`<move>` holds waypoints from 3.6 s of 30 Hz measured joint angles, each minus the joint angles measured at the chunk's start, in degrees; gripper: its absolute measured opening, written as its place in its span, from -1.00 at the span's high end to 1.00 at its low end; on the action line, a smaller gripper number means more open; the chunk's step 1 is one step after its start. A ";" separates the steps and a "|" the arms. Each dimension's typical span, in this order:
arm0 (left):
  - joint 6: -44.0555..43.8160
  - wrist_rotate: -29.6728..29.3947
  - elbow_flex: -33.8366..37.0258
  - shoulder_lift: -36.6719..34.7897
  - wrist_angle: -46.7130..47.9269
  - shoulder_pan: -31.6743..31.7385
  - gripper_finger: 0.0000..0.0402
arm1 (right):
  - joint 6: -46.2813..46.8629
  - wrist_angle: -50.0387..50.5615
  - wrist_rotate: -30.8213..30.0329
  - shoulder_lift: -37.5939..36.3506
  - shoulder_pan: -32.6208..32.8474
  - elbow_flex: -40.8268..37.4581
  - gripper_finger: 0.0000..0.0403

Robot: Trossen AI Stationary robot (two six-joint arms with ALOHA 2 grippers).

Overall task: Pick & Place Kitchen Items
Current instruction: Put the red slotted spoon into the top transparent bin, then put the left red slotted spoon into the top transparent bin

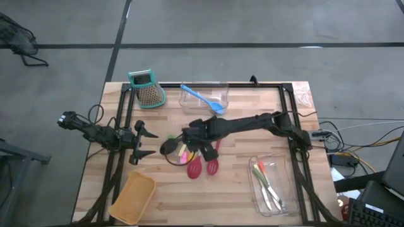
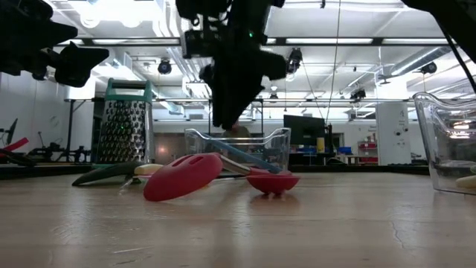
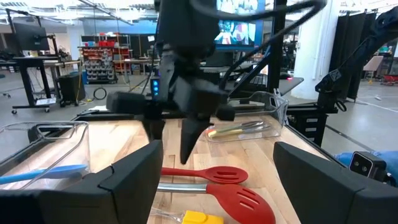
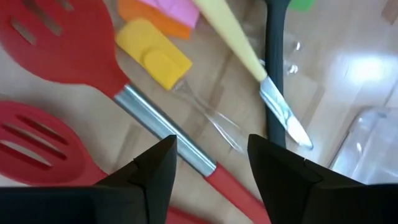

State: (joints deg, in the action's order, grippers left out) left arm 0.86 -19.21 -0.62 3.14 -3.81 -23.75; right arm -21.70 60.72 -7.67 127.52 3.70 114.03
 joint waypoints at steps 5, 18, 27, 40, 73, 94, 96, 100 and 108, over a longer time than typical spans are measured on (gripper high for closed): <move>0.00 0.00 0.00 0.00 0.02 0.00 -0.55 | -0.09 -1.50 0.15 0.01 0.31 -3.41 -0.04; 0.00 0.00 0.00 0.01 0.00 0.00 -0.55 | -5.27 -10.15 -1.43 0.07 1.26 -12.77 0.03; 0.00 -0.01 0.02 0.01 0.00 -0.02 -0.55 | -4.45 -12.22 -1.26 0.07 1.21 -13.91 0.27; 0.00 0.00 0.00 0.00 0.00 0.00 -0.55 | -4.02 -14.54 -1.31 0.07 1.17 -13.96 0.56; 0.00 0.00 0.02 0.02 0.02 -0.02 -0.55 | -0.13 -15.78 3.98 0.90 0.88 -14.31 0.96; 0.00 0.00 0.02 0.00 0.01 -0.01 -0.55 | -1.19 -15.16 1.25 -1.81 1.17 -11.48 0.73; 0.00 -0.01 0.00 0.02 0.02 -0.02 -0.55 | -1.33 -16.10 1.22 -1.81 1.17 -11.85 0.64; 0.00 0.00 0.02 0.00 0.01 0.00 -0.55 | -1.46 -17.75 1.16 -1.74 1.17 -12.82 0.51; -0.01 -0.02 0.02 0.00 0.02 -0.02 -0.55 | -2.99 -19.26 0.86 0.73 1.15 -12.93 0.40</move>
State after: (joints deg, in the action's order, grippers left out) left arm 0.85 -19.22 -0.60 3.14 -3.79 -23.77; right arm -24.69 41.46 -6.81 128.25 4.84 101.10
